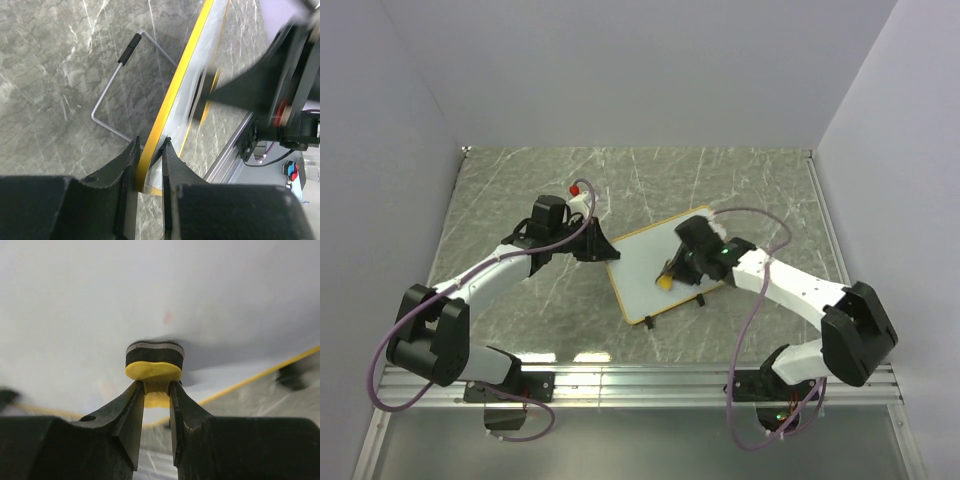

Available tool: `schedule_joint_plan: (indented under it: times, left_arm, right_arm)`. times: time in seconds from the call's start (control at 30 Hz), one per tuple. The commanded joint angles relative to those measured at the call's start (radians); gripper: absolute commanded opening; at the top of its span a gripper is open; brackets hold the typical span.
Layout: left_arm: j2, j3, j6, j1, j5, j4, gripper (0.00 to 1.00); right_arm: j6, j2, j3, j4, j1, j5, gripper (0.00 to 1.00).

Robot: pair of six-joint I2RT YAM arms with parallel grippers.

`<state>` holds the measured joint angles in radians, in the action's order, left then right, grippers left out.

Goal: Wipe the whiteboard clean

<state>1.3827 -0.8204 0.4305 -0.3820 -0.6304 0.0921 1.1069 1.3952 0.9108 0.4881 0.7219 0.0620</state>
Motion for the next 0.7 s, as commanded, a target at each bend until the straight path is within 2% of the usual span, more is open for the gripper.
schedule_joint_plan:
  times: [0.0,0.23,0.37,0.53,0.67]
  left_arm:
    - [0.027,0.023,-0.09,-0.005,0.195,0.14,0.0]
    - [0.027,0.021,-0.095,-0.006,0.189,0.143,0.0]
    - [0.024,0.02,-0.098,-0.005,0.187,0.143,0.0]
    - [0.024,0.02,-0.101,-0.005,0.186,0.143,0.0]
    - [0.022,0.017,-0.104,-0.005,0.187,0.143,0.0]
  right_arm:
    - [-0.05,-0.032,0.046,-0.022,-0.099,0.139,0.0]
    - [-0.136,0.09,0.203,-0.063,-0.205,0.088,0.0]
    - [-0.121,0.152,0.234,-0.069,-0.234,0.082,0.0]
    - [-0.079,0.171,0.212,-0.08,-0.303,0.041,0.0]
    - [-0.065,0.13,0.122,-0.108,-0.311,0.009,0.0]
